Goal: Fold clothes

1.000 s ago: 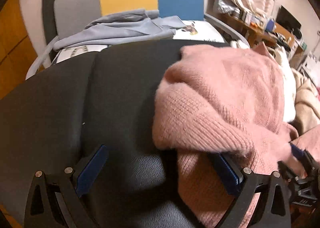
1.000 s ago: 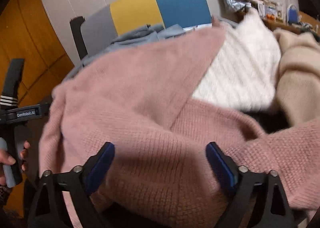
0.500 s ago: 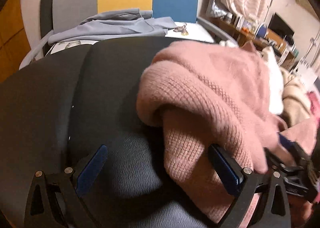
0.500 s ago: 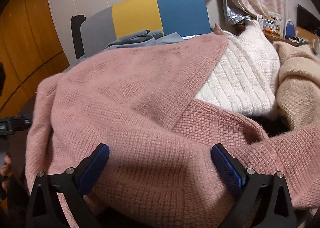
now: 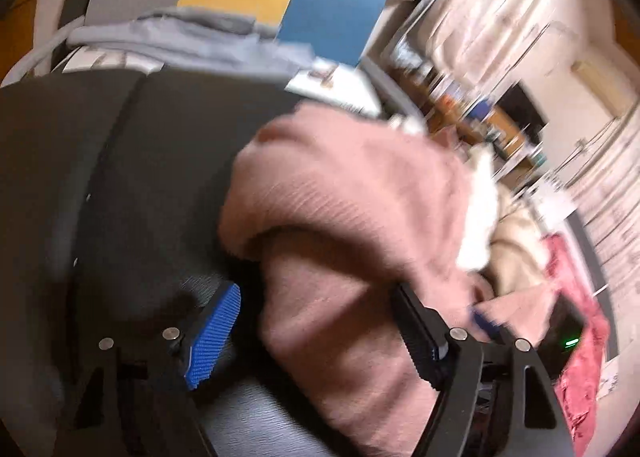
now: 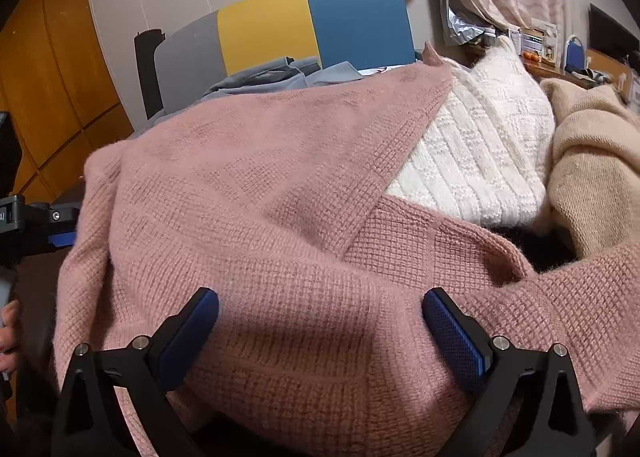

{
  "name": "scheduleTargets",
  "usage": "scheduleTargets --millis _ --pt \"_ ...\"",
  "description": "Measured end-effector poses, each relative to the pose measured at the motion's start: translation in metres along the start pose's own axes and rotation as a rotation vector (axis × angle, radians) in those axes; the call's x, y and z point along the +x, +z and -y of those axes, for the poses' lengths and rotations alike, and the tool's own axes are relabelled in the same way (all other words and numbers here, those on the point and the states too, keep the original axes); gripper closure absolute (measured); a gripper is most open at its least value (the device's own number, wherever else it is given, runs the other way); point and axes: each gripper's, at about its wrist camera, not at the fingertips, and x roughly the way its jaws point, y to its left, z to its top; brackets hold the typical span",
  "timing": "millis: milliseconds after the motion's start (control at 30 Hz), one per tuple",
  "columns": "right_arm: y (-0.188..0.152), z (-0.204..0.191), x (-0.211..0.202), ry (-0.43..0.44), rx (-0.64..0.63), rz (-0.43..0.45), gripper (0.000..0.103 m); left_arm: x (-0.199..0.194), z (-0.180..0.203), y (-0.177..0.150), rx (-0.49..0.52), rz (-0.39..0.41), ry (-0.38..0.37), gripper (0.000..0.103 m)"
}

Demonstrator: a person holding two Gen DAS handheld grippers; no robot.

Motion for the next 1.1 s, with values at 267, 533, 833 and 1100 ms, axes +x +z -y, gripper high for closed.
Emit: scheduleTargets --millis 267,533,833,1100 --pt "0.001 0.001 0.002 0.002 0.003 -0.002 0.000 0.045 0.030 0.002 0.129 -0.143 0.137 0.022" --pt "0.000 0.002 0.001 0.006 0.000 0.004 0.000 0.065 -0.009 0.005 -0.103 -0.275 -0.089 0.001" --pt "-0.001 0.001 0.000 0.006 -0.001 0.011 0.000 0.054 -0.026 -0.007 -0.187 -0.167 -0.174 0.001" --pt "0.005 0.000 0.000 -0.010 0.008 -0.019 0.000 0.019 0.003 -0.014 -0.013 -0.031 -0.017 0.071"
